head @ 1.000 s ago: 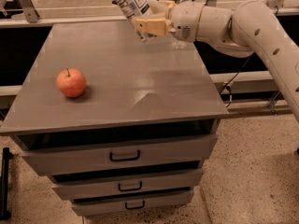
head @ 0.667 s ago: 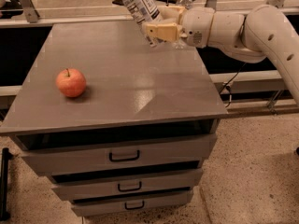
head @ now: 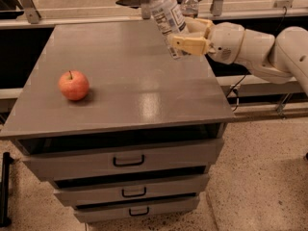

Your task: Place blue plastic bottle upright

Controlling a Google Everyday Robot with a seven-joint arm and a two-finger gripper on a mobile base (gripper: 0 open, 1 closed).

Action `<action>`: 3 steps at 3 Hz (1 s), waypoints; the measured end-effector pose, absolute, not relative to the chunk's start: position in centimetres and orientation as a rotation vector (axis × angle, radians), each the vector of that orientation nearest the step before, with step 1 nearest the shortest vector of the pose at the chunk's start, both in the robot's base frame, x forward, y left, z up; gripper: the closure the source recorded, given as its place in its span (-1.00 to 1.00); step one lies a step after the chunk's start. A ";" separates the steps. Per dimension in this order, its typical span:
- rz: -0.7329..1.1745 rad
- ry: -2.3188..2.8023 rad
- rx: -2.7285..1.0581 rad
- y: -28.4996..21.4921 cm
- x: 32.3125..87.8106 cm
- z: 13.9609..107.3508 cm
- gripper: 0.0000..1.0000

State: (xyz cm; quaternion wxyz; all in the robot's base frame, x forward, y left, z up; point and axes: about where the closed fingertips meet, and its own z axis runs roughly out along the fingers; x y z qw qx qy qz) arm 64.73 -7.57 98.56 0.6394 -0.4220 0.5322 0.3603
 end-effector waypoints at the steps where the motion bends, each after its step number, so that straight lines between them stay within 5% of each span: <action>1: 0.857 1.178 -0.945 -9.6 63.9 97.0 1.00; 3: 0.932 1.121 -0.943 -13.0 63.1 93.3 1.00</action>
Offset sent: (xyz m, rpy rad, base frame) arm -0.0198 -0.0665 -0.0612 0.1099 -0.0211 0.0970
